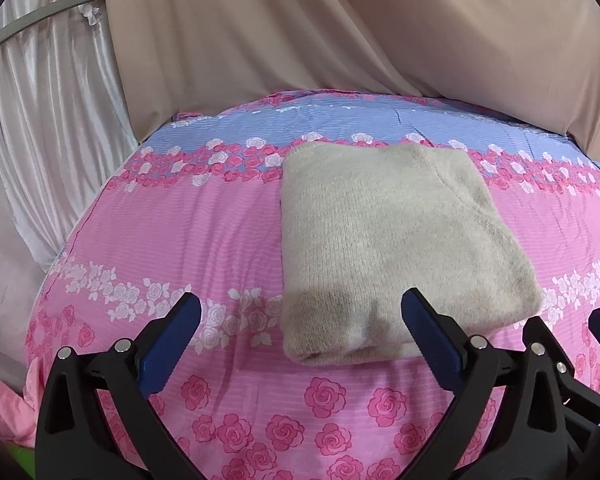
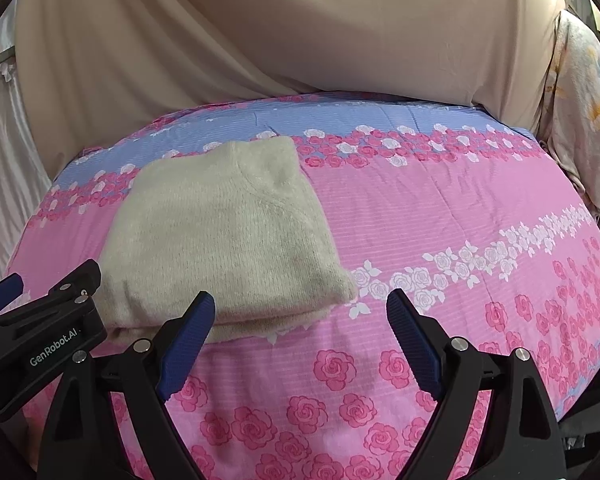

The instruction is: Fold small clothes

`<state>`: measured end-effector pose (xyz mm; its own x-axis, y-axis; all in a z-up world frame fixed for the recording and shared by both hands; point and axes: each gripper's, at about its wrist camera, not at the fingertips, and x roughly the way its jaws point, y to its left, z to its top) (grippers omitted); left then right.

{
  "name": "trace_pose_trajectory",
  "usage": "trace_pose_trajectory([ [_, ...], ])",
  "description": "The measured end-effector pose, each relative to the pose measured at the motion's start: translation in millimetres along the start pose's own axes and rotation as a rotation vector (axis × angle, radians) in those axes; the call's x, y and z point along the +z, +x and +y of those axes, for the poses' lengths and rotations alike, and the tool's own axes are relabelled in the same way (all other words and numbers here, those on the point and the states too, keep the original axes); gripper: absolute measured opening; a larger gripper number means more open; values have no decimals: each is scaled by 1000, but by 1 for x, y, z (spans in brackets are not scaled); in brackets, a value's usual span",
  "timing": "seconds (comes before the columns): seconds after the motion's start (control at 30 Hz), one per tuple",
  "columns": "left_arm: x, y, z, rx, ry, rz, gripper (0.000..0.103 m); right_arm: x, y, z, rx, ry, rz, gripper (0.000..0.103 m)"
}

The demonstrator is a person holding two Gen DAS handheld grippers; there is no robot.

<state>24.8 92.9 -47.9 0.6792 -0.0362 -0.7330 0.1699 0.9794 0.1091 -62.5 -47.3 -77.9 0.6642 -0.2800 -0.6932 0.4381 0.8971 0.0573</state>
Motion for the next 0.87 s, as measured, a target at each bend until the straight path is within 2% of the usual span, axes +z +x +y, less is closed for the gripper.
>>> trace_pose_trajectory([
  [0.27, -3, 1, -4, 37, 31, 15, 98, -2, -1, 2, -5, -4, 1, 85],
  [0.87, -6, 3, -3, 51, 19, 35, 96, -5, 1, 1, 3, -6, 11, 85],
])
